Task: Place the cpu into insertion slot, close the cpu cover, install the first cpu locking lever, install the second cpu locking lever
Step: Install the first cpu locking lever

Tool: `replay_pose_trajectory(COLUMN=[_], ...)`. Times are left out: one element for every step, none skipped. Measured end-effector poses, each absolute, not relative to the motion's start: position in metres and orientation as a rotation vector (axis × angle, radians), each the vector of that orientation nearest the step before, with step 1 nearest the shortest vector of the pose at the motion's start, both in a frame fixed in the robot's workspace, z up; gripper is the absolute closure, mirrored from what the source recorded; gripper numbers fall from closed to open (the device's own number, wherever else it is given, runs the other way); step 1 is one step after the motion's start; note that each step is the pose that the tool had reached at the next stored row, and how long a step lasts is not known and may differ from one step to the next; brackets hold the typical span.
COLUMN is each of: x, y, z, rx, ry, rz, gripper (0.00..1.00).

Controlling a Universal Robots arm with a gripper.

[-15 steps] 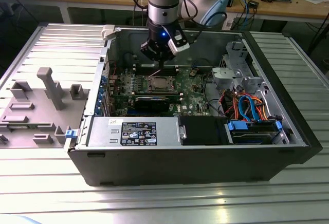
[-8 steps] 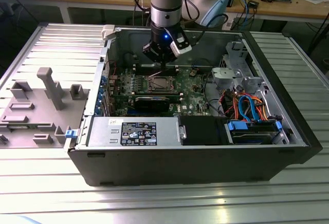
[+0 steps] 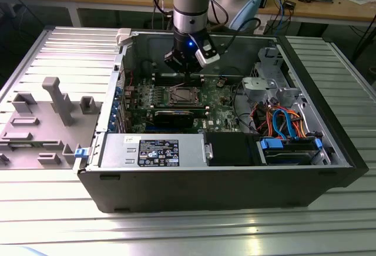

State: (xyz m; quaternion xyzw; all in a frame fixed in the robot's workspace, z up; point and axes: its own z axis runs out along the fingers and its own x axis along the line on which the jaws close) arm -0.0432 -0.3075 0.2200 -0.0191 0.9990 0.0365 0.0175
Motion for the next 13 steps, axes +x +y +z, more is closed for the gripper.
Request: replay_pose_trajectory(x=[-0.043, -0.041, -0.040, -0.040, -0.039, -0.039, -0.038, -0.037, -0.037, -0.037, -0.037, -0.037, -0.037], y=[-0.308, -0.308, -0.308, -0.308, -0.308, -0.308, -0.308, -0.308, -0.308, -0.308, -0.308, -0.308, -0.308], z=[0.219, 0.218, 0.216, 0.215, 0.214, 0.213, 0.212, 0.210, 0.209, 0.208, 0.207, 0.206, 0.205], rx=[-0.059, -0.059, -0.059, -0.059, -0.059, -0.059, -0.059, -0.059, -0.059, -0.059, -0.059, -0.059, -0.059], ry=[3.104, 3.104, 3.104, 3.104, 3.104, 3.104, 3.104, 3.104, 3.104, 3.104, 3.104, 3.104, 3.104], rz=[0.113, 0.114, 0.114, 0.113, 0.113, 0.113, 0.113, 0.113, 0.113, 0.113, 0.113, 0.113, 0.113], gripper=[0.89, 0.89, 0.89, 0.89, 0.89, 0.89, 0.89, 0.89, 0.89, 0.89, 0.89, 0.89, 0.89])
